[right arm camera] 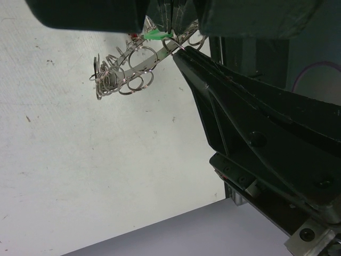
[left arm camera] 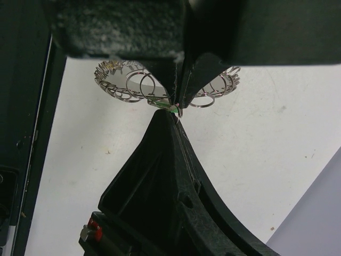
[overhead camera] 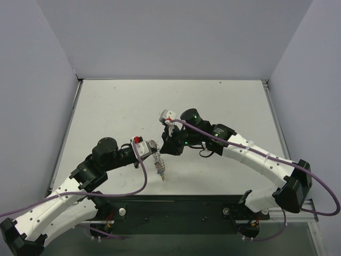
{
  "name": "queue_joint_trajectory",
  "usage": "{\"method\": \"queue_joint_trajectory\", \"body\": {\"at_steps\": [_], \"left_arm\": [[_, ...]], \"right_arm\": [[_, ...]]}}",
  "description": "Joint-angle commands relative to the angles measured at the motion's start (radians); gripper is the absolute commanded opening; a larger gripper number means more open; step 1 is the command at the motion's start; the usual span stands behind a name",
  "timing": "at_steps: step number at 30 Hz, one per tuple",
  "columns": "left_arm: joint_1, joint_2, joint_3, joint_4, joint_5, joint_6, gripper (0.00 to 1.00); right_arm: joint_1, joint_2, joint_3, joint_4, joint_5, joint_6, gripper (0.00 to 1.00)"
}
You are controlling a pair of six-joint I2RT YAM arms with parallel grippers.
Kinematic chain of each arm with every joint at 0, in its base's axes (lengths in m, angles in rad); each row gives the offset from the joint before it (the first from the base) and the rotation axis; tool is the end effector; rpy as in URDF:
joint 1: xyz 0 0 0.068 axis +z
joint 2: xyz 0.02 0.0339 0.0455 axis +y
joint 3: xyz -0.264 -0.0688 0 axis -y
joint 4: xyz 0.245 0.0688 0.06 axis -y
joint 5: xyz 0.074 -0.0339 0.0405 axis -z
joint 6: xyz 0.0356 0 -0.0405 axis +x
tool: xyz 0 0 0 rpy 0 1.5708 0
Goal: Put the keys on the keyring
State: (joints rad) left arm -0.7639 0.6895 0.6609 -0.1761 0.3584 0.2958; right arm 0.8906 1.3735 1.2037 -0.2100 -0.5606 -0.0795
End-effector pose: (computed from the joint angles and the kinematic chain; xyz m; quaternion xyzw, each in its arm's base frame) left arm 0.1127 -0.1252 0.3126 0.4828 0.6017 -0.2785 0.5721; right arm 0.1844 0.2580 0.3515 -0.5082 0.6314 0.4231 0.4049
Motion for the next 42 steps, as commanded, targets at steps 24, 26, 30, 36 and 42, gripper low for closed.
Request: {"method": "queue_joint_trajectory", "body": {"at_steps": [24, 26, 30, 36, 42], "left_arm": [[-0.005, -0.027, 0.066, 0.158, 0.146, -0.107, 0.0], [-0.003, -0.027, 0.066, 0.159, 0.143, -0.113, 0.0], [-0.003, -0.031, 0.062, 0.161, 0.136, -0.127, 0.0], [-0.005, -0.036, 0.055, 0.162, 0.132, -0.144, 0.0], [-0.006, -0.033, 0.054, 0.162, 0.116, -0.155, 0.0]], "right_arm": [[-0.059, -0.074, -0.061, 0.052, -0.021, 0.0, 0.0], [-0.062, -0.08, -0.061, 0.052, -0.035, -0.002, 0.0], [-0.07, -0.093, -0.062, 0.06, -0.048, 0.001, 0.0], [-0.076, -0.105, -0.069, 0.066, -0.081, -0.003, 0.0], [-0.079, -0.117, -0.07, 0.07, -0.093, -0.005, 0.0]]}}
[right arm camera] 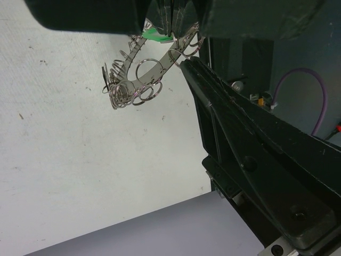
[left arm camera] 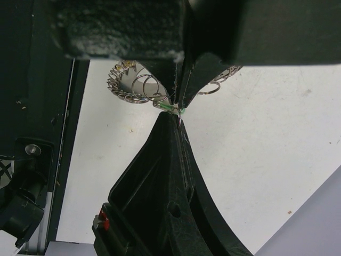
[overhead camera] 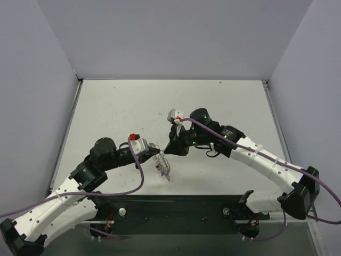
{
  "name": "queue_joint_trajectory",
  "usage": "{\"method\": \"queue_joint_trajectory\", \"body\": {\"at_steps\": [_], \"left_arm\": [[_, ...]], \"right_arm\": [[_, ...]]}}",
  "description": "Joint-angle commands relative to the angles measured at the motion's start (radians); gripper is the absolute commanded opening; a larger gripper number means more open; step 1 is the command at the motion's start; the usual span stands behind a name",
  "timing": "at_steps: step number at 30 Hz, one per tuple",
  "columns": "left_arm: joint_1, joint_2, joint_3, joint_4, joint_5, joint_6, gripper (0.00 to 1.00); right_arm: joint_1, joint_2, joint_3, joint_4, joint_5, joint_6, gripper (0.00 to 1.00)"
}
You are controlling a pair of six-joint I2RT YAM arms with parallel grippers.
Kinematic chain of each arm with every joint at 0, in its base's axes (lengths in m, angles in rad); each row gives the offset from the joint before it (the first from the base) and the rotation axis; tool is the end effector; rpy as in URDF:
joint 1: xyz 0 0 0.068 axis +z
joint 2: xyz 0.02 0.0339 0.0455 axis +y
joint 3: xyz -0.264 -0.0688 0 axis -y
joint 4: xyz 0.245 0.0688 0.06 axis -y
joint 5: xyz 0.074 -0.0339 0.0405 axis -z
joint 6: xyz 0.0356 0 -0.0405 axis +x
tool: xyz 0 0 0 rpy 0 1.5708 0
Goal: Put the keys on the keyring
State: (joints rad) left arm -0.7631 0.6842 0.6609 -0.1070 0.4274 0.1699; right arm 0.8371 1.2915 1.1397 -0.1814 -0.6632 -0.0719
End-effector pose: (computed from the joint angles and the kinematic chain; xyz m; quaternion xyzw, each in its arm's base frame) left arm 0.1107 -0.1263 0.3208 0.4553 0.5931 -0.3408 0.5698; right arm 0.1812 0.2337 0.3562 -0.5078 0.6091 0.4508 0.4098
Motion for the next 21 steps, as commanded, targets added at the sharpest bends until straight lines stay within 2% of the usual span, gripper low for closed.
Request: {"method": "queue_joint_trajectory", "body": {"at_steps": [1, 13, 21], "left_arm": [[-0.005, -0.029, 0.054, 0.093, 0.045, -0.03, 0.0], [-0.007, -0.032, 0.008, 0.208, 0.017, -0.128, 0.0], [-0.005, -0.017, -0.041, 0.291, -0.087, -0.217, 0.0]], "right_arm": [[-0.026, -0.034, -0.006, 0.042, 0.01, -0.012, 0.0], [-0.026, -0.052, -0.02, 0.043, 0.017, -0.011, 0.0], [-0.059, -0.072, -0.078, 0.069, 0.02, 0.014, 0.0]]}}
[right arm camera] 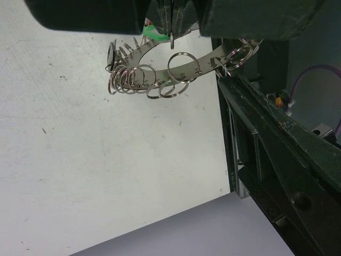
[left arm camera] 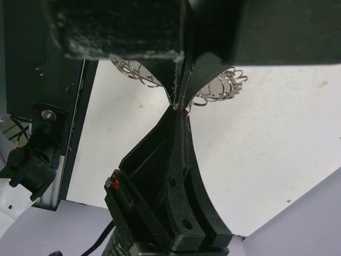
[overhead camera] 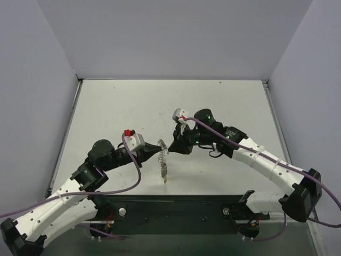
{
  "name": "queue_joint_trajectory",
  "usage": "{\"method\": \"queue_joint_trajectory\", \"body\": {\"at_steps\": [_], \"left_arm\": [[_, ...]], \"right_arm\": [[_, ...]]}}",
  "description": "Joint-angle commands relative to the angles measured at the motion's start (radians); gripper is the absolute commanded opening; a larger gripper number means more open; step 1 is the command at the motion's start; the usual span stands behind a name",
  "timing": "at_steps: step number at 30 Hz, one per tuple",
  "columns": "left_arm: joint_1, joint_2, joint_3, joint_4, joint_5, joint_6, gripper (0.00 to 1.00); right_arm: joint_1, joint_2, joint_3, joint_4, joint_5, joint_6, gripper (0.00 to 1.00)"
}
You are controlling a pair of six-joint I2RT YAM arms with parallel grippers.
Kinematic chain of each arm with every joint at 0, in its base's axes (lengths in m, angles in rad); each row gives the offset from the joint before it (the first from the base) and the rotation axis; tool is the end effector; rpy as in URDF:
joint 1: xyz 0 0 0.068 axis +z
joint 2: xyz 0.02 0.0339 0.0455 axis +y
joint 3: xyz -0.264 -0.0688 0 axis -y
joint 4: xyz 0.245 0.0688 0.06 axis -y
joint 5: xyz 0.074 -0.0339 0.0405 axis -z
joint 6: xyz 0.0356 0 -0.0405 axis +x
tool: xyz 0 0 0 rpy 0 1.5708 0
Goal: Put the keys on the keyring
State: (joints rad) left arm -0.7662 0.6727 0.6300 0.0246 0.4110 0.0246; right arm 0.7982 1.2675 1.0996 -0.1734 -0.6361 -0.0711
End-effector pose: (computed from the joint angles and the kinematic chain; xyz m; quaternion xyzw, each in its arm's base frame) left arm 0.1108 -0.1264 0.3256 0.4010 0.5895 -0.3843 0.5866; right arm 0.1869 0.2220 0.3493 -0.4903 0.6279 0.4336 0.4212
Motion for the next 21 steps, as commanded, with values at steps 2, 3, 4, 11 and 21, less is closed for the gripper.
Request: {"method": "queue_joint_trajectory", "body": {"at_steps": [2, 3, 4, 11, 21], "left_arm": [[-0.004, -0.005, -0.048, 0.196, -0.101, -0.104, 0.0], [-0.004, -0.004, -0.061, 0.23, -0.107, -0.113, 0.0], [-0.004, -0.001, -0.07, 0.242, -0.116, -0.123, 0.0], [-0.004, 0.045, -0.096, 0.278, -0.135, -0.147, 0.0], [-0.004, 0.025, -0.099, 0.333, -0.072, -0.153, 0.0]], "right_arm": [[-0.042, -0.059, -0.053, 0.092, -0.01, 0.022, 0.0], [-0.051, -0.056, -0.058, 0.097, -0.005, 0.027, 0.0], [-0.057, -0.046, -0.061, 0.098, 0.004, 0.037, 0.0], [-0.08, 0.029, -0.044, 0.055, 0.075, 0.036, 0.29], [-0.09, -0.164, -0.131, 0.241, -0.14, 0.025, 0.69]]}}
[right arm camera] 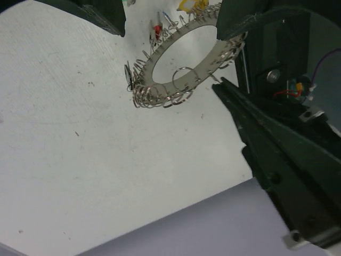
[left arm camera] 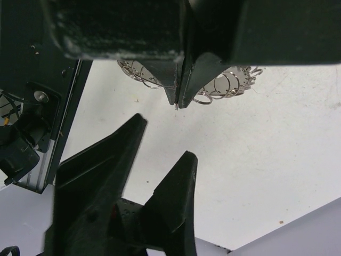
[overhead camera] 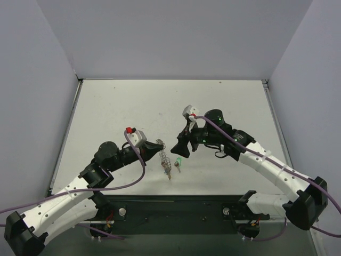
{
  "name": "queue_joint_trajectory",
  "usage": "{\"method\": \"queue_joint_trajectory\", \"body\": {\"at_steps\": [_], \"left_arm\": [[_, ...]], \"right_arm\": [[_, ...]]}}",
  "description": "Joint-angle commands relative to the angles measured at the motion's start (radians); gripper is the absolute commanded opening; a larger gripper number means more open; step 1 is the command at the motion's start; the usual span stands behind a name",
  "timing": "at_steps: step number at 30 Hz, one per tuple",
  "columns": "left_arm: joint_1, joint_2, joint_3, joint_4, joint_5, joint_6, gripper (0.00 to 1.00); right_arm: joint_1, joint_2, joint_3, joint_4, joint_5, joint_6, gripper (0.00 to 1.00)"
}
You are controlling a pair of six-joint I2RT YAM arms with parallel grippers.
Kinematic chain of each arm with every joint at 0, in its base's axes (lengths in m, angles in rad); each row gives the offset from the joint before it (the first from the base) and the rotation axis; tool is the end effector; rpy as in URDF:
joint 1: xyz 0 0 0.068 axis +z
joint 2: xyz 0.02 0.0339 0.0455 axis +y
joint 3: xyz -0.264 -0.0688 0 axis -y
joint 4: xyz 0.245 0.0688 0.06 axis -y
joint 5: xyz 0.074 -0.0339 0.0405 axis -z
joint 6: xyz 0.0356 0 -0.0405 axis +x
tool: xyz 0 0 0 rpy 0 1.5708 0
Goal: Put the keys on the keyring
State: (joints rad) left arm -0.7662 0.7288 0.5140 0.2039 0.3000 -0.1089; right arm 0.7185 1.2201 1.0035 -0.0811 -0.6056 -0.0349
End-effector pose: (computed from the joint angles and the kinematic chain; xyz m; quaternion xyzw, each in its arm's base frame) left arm 0.1247 -0.1346 0.2945 0.3264 0.6314 -0.3909 0.5848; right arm 0.1976 0.1997 0.3371 -0.4472 0.6485 0.4161 0.4542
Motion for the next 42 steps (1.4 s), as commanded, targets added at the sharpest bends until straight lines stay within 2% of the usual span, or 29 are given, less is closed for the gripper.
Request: {"method": "queue_joint_trajectory", "body": {"at_steps": [1, 4, 9, 14, 21, 28, 42], "left_arm": [[-0.002, -0.04, 0.015, 0.161, 0.059, -0.024, 0.0], [-0.001, -0.052, 0.001, 0.224, 0.115, -0.044, 0.0], [-0.002, -0.052, 0.004, 0.293, 0.182, -0.083, 0.0], [-0.001, -0.052, 0.009, 0.333, 0.224, -0.113, 0.0], [-0.002, -0.032, 0.021, 0.367, 0.269, -0.138, 0.0], [-0.002, -0.025, 0.034, 0.368, 0.281, -0.143, 0.0], [-0.002, -0.031, 0.047, 0.374, 0.287, -0.144, 0.0]], "right_arm": [[-0.014, -0.145, -0.039, 0.179, -0.195, -0.007, 0.69], [-0.019, -0.153, -0.022, 0.195, -0.296, 0.001, 0.68], [-0.017, -0.136, -0.003, 0.247, -0.431, 0.035, 0.58], [-0.017, -0.126, 0.003, 0.254, -0.451, 0.035, 0.51], [-0.017, -0.128, -0.005, 0.283, -0.445, 0.066, 0.51], [-0.016, -0.108, -0.006, 0.296, -0.459, 0.082, 0.37], [-0.014, -0.08, -0.005, 0.291, -0.476, 0.082, 0.34]]}}
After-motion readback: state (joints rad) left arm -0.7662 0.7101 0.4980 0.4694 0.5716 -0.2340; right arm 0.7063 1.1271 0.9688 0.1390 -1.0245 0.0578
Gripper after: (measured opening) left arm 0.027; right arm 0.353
